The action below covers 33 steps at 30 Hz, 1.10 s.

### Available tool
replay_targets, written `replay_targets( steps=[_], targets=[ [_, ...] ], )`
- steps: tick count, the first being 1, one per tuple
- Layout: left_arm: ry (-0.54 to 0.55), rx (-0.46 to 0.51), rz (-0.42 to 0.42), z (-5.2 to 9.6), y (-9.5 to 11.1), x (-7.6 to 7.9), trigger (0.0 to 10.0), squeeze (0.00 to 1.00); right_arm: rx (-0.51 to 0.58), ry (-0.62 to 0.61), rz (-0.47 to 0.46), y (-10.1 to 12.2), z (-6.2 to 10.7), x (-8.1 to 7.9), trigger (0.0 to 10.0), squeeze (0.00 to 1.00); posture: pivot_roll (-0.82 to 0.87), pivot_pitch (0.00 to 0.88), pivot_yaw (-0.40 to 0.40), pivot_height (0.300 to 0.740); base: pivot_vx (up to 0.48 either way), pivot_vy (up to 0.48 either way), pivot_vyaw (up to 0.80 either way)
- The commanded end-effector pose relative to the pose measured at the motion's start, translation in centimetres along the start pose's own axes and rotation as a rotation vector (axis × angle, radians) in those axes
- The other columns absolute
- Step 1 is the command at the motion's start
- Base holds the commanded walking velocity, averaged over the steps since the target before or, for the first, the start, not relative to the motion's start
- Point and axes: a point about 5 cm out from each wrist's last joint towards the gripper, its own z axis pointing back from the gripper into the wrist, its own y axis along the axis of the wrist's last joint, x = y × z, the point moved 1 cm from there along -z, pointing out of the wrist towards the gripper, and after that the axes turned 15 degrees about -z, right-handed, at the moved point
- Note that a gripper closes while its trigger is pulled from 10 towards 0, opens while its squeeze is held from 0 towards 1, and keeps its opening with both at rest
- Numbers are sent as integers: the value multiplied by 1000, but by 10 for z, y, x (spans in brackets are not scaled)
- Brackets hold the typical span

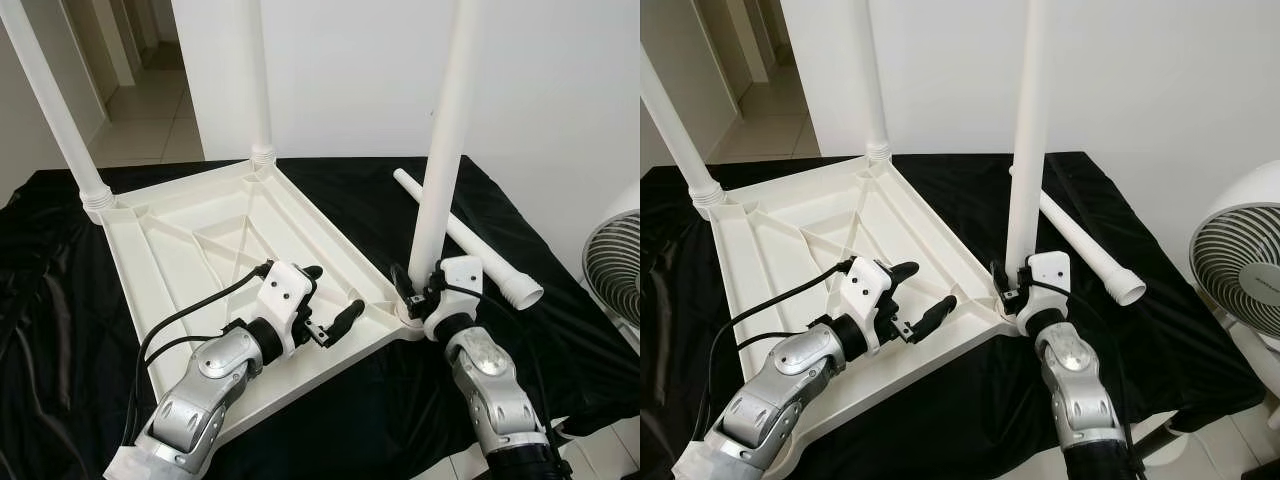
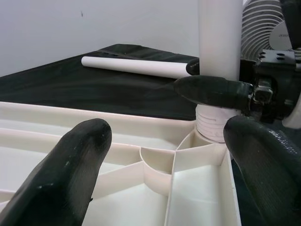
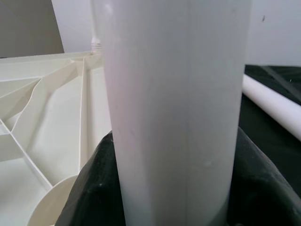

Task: Building children table

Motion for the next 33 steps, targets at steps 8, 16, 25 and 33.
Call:
replay_targets(
  steps=[8,16,25,33],
  targets=[
    [-48,28,-17,-1,7,0,10000,0,-189,-133,-112,-52,23,16,10000,0,-23,61,40,740,0,0,0],
    [-47,27,-18,1,8,-1,10000,0,-140,-148,-139,-56,26,14,10000,0,-12,64,41,740,0,0,0],
    [-42,24,-17,3,9,-2,10000,0,-64,-52,-125,-55,38,-3,10000,0,-8,68,42,740,0,0,0],
    [-43,25,-17,4,10,-3,10000,0,-19,-24,-87,-51,43,-6,10000,0,-8,70,46,740,0,0,0]
  ],
)
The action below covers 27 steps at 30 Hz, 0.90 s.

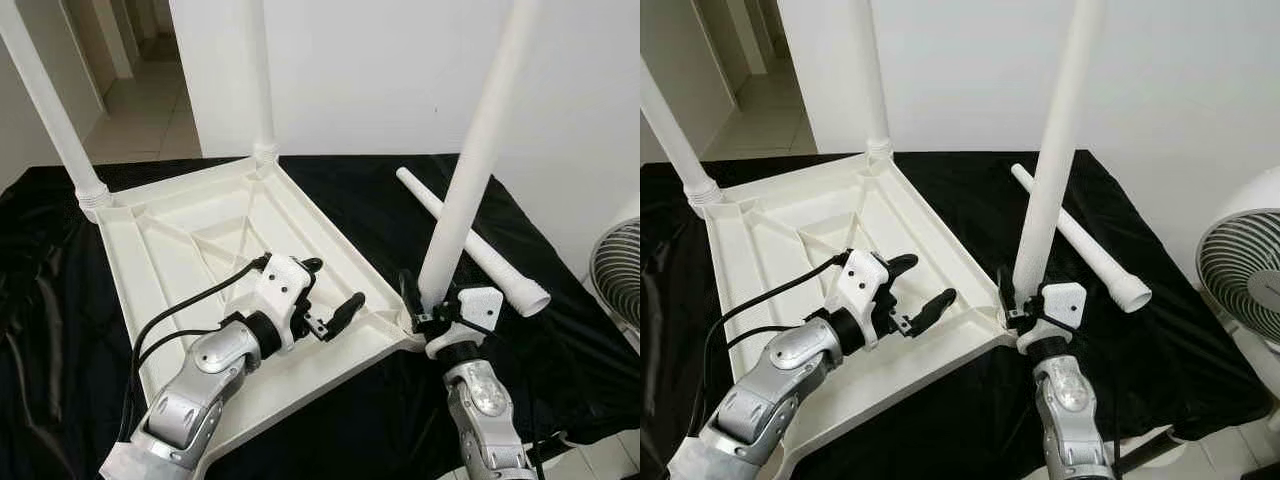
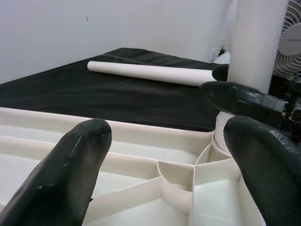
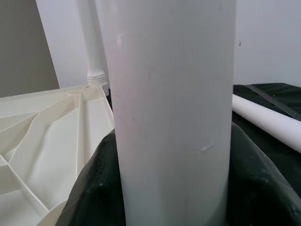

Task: Building children table

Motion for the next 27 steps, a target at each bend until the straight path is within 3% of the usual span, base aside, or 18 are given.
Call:
replay_targets(
  steps=[1,4,7,18,27],
  targets=[
    [-49,12,0,2,2,2,10000,0,-181,-18,14,-37,26,4,10000,0,-10,71,48,740,0,0,0],
    [-49,12,0,2,3,1,10000,0,-163,30,100,-34,29,1,10000,0,-9,71,49,740,0,0,0],
    [-50,13,0,2,3,1,10000,0,-161,37,110,-34,31,1,10000,0,-10,71,49,740,0,0,0],
    [-53,13,0,3,4,0,10000,0,-183,37,107,-41,37,2,10000,0,-9,61,54,740,0,0,0],
    [-61,13,-4,4,5,0,10000,0,-259,-22,27,-52,36,9,10000,0,-4,56,61,740,0,0,0]
  ],
)
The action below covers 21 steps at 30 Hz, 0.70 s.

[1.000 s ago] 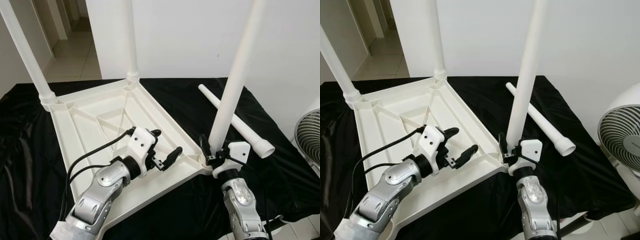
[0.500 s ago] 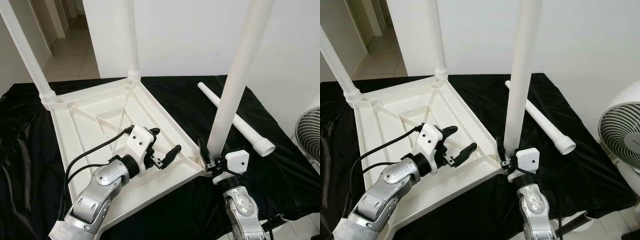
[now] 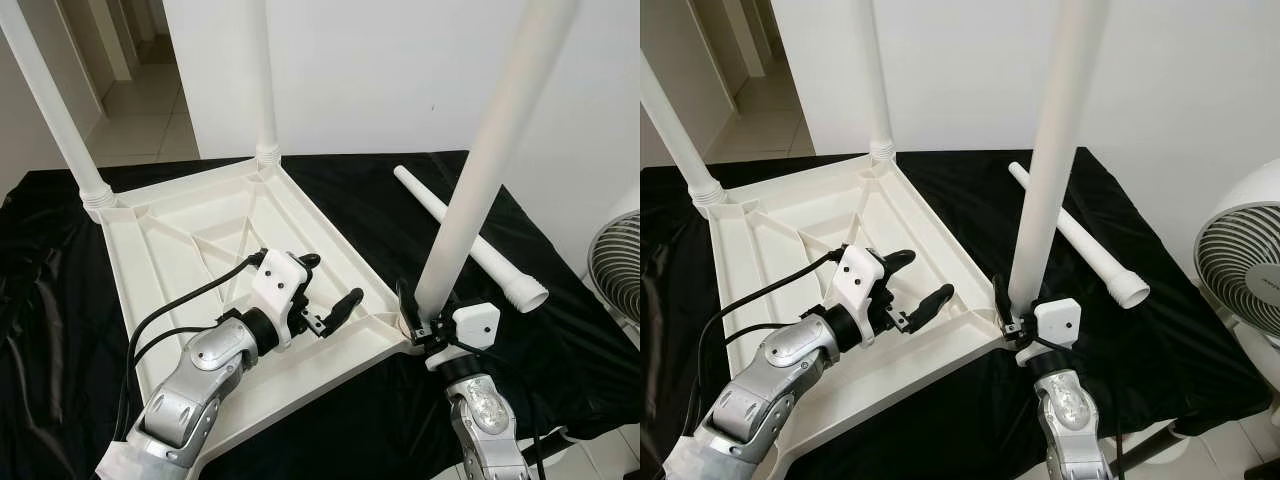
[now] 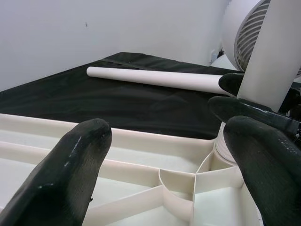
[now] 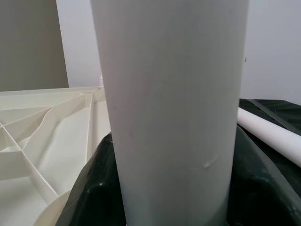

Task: Building children table

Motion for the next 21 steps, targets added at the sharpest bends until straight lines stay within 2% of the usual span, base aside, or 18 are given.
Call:
replay_targets(
  steps=[1,6,7,10,13,16,21],
  targets=[
    [-65,6,-3,3,1,2,10000,0,-302,-83,-60,-51,27,10,10000,0,-4,56,62,740,0,0,0],
    [-68,4,-5,4,2,3,10000,0,-344,-83,-35,-57,28,13,10000,0,-3,53,61,740,0,0,0],
    [-68,4,-5,4,2,3,10000,0,-456,-101,24,-71,33,17,10000,0,-3,51,60,740,0,0,0],
    [-68,4,-5,4,2,3,10000,0,-494,-106,57,-76,35,19,10000,0,-3,51,60,740,0,0,0],
    [-69,4,-6,5,2,3,10000,0,-501,-129,22,-76,34,23,10000,0,0,47,60,740,0,0,0],
    [-67,3,-6,6,2,3,10000,0,-512,-171,-68,-77,33,26,10000,0,2,49,59,740,0,0,0],
    [-67,0,-4,6,2,2,10000,0,-500,-185,-90,-76,30,27,10000,0,3,51,58,740,0,0,0]
  ],
)
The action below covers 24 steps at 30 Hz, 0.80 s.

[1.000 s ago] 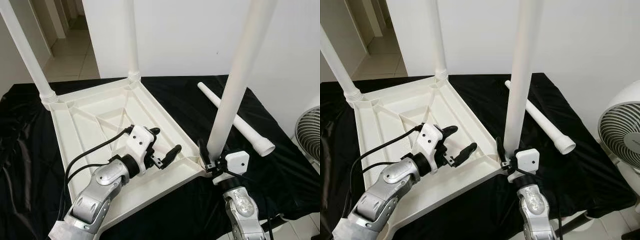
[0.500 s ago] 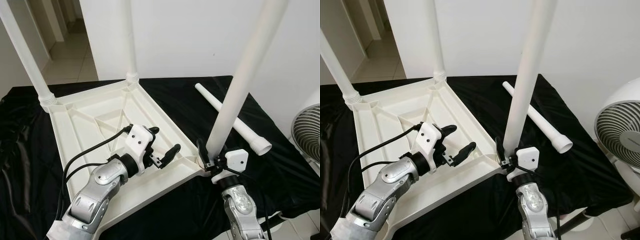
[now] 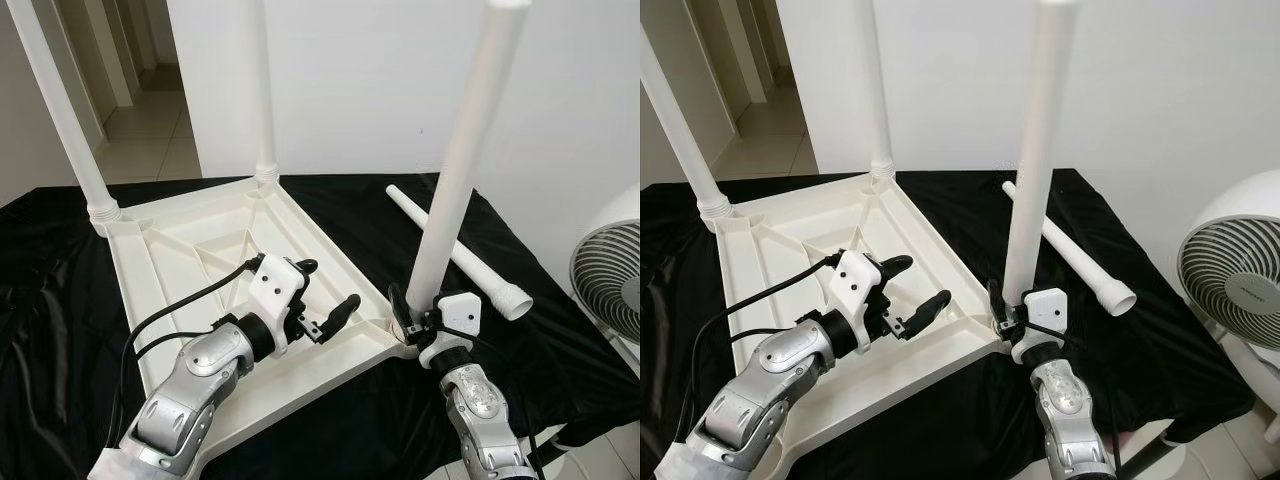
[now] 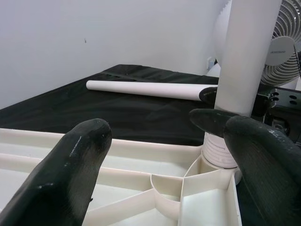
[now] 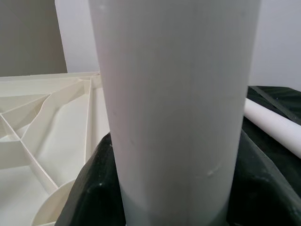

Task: Building children table

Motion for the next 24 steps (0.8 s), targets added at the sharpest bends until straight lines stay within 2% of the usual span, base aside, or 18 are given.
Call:
replay_targets(
  steps=[1,10,15,21,24],
  targets=[
    [-63,10,0,1,2,3,10000,0,-363,-152,-92,-66,36,21,10000,0,6,55,58,740,0,0,0],
    [-66,11,2,3,3,4,10000,0,-353,-214,-205,-64,36,27,10000,0,4,60,61,740,0,0,0],
    [-67,11,2,3,3,4,10000,0,-340,-211,-198,-61,35,28,10000,0,4,61,61,740,0,0,0],
    [-72,15,2,2,4,5,10000,0,-255,-164,-190,-41,25,21,10000,0,4,63,61,740,0,0,0],
    [-73,15,2,1,4,4,10000,0,-194,-117,-170,-20,15,16,10000,0,0,65,61,740,0,0,0]
  ],
)
